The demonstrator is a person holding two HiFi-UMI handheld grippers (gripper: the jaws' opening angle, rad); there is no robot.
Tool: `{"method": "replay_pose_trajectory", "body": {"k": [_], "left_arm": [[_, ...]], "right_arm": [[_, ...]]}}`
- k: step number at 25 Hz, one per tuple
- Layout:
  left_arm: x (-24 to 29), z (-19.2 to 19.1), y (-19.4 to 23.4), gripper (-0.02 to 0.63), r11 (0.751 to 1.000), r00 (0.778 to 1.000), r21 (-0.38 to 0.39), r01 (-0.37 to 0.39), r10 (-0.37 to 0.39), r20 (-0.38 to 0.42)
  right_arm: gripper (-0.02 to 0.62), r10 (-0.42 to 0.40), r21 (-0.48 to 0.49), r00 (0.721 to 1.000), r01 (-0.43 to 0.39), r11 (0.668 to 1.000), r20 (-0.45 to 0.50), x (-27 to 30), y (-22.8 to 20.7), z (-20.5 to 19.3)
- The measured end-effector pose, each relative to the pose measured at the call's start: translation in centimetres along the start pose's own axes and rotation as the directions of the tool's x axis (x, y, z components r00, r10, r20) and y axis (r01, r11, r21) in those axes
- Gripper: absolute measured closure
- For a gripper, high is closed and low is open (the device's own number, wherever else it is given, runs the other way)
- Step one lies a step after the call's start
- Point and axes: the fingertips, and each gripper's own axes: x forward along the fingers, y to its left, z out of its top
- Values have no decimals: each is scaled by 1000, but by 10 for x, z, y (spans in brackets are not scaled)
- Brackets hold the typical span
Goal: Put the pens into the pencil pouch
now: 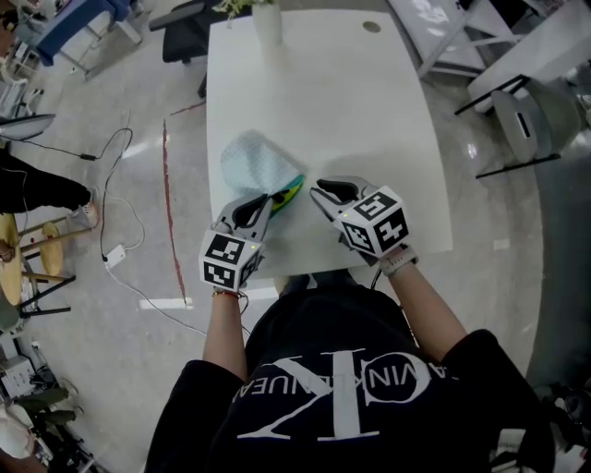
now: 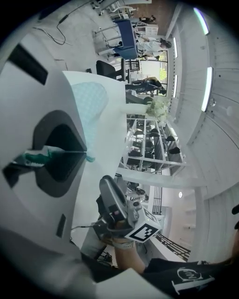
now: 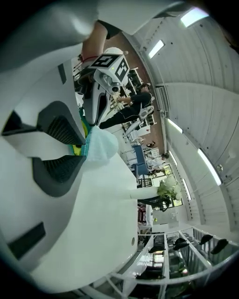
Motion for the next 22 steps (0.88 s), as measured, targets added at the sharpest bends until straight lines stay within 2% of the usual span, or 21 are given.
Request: {"method": "replay_pose_trajectory", "body": {"k": [5,9,11,14,18,22], "left_arm": [[4,-13,0,592,999,999,-32,13,-14,-40],[0,-9,-7,501,995,998,-83,59,-60,-13],[-4,-4,-5,483,993,998,-100,60,-60,10],[-11,6,4,485,993,998,-115,34,-29,51],[-23,14,15,499,994,995,-101,-37,45,86],[-39,23,30,573,989,983,-74,-128,137,126]], "right_arm": [[522,-25,30,1000,25,999,1,-6,-9,-11],[543,-35,55,999,35,998,9,-11,-13,-17],[562,-37,76,999,35,996,21,-13,-15,-17],[588,-42,109,998,36,993,55,-16,-20,-14],[588,-36,122,994,23,992,107,-23,-26,-6],[586,-44,103,985,27,994,166,-32,-30,8]]}}
